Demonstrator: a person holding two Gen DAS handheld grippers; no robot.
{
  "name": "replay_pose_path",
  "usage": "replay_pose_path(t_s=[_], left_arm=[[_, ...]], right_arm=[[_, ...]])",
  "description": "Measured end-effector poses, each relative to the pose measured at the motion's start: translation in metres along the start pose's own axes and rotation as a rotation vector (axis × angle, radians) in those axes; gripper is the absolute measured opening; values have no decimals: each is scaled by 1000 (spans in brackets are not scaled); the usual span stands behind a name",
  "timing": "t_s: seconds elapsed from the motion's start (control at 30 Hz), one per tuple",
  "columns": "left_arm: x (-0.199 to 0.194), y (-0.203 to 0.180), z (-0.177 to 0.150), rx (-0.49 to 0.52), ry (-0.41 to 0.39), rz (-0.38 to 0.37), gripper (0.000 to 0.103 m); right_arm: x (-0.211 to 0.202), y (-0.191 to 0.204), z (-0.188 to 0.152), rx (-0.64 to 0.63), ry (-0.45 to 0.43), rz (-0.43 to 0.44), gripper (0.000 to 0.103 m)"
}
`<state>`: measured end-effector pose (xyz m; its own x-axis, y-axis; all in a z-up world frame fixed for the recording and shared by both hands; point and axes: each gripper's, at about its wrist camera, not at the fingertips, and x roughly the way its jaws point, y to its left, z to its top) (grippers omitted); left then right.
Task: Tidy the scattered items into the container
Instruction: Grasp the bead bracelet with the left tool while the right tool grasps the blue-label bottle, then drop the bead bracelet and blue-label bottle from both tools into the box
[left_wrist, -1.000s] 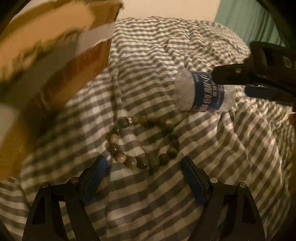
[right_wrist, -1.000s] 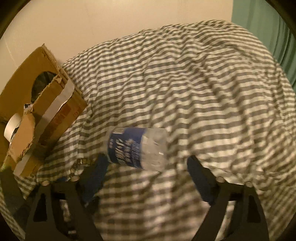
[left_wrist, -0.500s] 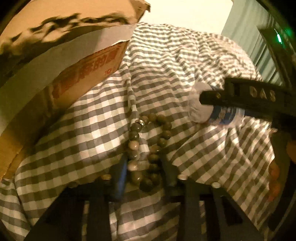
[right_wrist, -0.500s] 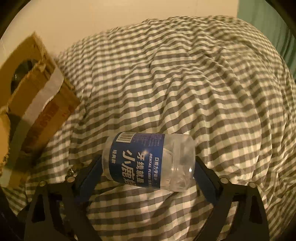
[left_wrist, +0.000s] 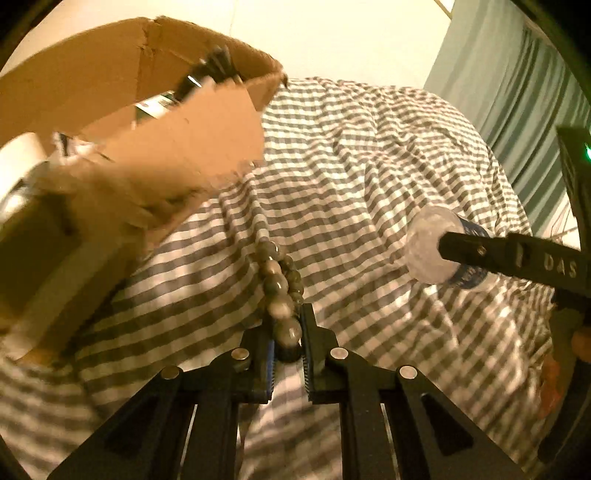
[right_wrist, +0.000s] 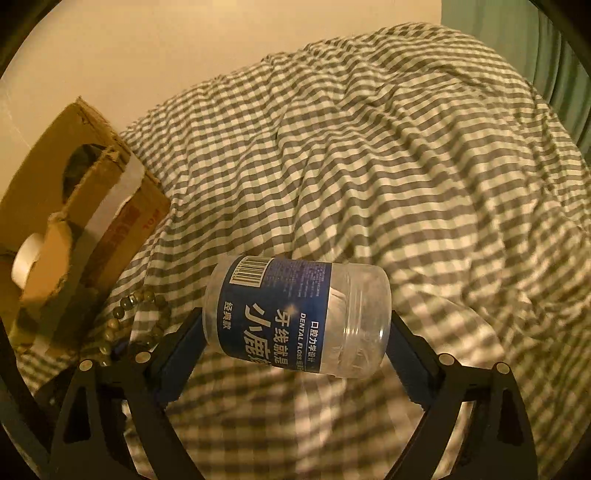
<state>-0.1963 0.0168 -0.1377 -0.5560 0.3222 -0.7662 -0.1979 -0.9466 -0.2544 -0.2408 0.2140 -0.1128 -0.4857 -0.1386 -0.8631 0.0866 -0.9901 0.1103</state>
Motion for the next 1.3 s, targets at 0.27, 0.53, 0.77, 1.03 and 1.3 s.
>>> replay_pose_path(t_s=[0.27, 0.53, 0.77, 1.03, 1.3], left_arm=[[-47, -16, -12, -6, 16, -3, 11], [-119, -34, 23, 72, -111, 50, 11], [-152, 29, 83, 75, -197, 134, 11], [-126, 124, 90, -48, -245, 213, 18], [-132, 127, 80, -31, -259, 263, 79]], right_arm=[[-48, 0, -9, 16, -20, 74, 92], [-101, 56, 12, -100, -73, 218, 92], [-127, 136, 69, -231, -112, 358, 92], [-69, 229, 97, -349, -136, 326, 92], [-65, 240, 97, -361, -201, 208, 101]])
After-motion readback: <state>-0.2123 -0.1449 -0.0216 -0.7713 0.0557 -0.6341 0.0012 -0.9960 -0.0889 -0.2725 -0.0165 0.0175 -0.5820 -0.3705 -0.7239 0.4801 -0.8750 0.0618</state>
